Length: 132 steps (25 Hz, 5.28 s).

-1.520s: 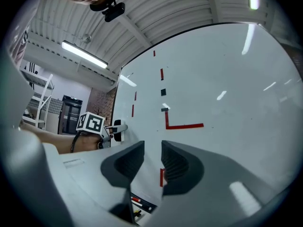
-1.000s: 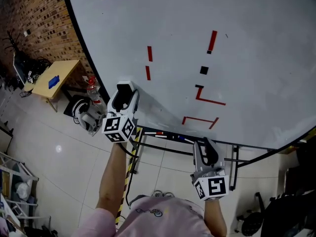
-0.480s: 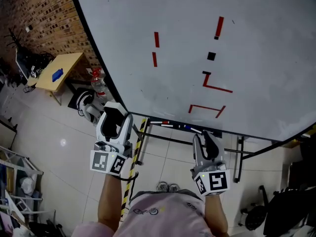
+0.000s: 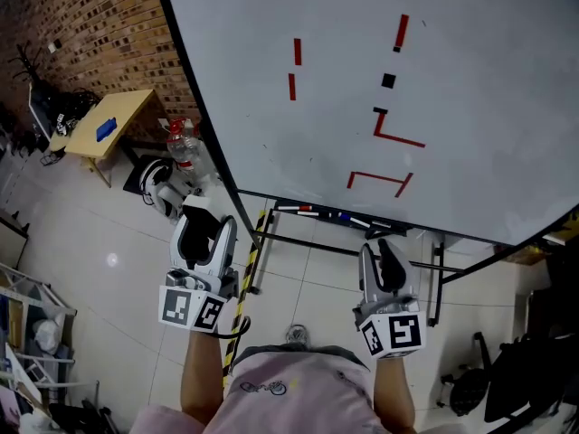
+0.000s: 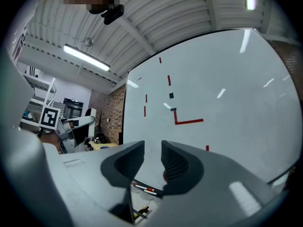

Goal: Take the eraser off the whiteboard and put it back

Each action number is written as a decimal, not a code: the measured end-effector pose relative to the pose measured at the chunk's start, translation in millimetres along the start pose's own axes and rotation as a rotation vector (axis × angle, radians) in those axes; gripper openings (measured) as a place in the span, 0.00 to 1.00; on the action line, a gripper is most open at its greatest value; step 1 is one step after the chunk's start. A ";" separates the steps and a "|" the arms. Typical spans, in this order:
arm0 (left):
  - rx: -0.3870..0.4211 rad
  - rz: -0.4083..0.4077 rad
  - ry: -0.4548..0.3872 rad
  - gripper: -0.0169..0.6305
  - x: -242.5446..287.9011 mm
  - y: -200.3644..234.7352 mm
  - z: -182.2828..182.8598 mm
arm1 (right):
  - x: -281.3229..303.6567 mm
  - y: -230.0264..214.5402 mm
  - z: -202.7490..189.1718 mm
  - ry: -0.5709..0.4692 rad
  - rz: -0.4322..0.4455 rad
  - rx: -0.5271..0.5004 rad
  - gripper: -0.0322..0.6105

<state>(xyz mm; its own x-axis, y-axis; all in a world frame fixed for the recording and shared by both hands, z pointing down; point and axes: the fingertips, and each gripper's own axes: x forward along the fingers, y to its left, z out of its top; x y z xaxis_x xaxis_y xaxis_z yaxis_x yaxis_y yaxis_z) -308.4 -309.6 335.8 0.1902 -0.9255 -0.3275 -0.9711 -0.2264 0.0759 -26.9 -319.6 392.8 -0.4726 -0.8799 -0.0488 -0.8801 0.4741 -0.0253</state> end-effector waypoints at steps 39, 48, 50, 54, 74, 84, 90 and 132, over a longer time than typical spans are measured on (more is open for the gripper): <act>-0.073 -0.202 -0.045 0.49 -237.1 -154.5 98.7 | -293.3 67.5 27.6 -0.002 -0.113 -0.013 0.21; -0.099 -0.203 -0.054 0.49 -274.4 -212.8 110.7 | -344.7 51.2 48.9 -0.022 -0.083 -0.047 0.21; -0.097 -0.212 -0.055 0.49 -281.1 -231.7 111.6 | -360.6 43.3 48.2 -0.019 -0.082 -0.051 0.21; -0.087 -0.228 -0.043 0.48 -288.9 -260.2 111.7 | -382.0 29.8 47.6 -0.018 -0.093 -0.049 0.21; -0.085 -0.222 -0.117 0.48 -304.8 -260.0 150.6 | -404.3 45.0 77.5 -0.096 -0.087 -0.060 0.21; -0.098 -0.251 -0.175 0.48 -311.3 -262.2 166.1 | -406.6 49.8 80.2 -0.106 -0.089 -0.066 0.21; -0.092 -0.236 -0.176 0.48 -308.7 -259.3 165.7 | -405.1 49.4 81.6 -0.111 -0.093 -0.066 0.21; -0.051 -0.104 -0.150 0.48 -174.9 -127.3 116.9 | -176.5 57.5 46.2 -0.061 0.044 -0.018 0.21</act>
<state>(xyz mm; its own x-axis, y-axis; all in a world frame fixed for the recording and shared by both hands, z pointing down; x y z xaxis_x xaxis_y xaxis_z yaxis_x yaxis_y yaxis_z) -235.0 -83.4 273.3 0.2621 -0.8414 -0.4726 -0.9379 -0.3373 0.0804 8.0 -135.6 353.8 -0.5074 -0.8546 -0.1103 -0.8597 0.5109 -0.0035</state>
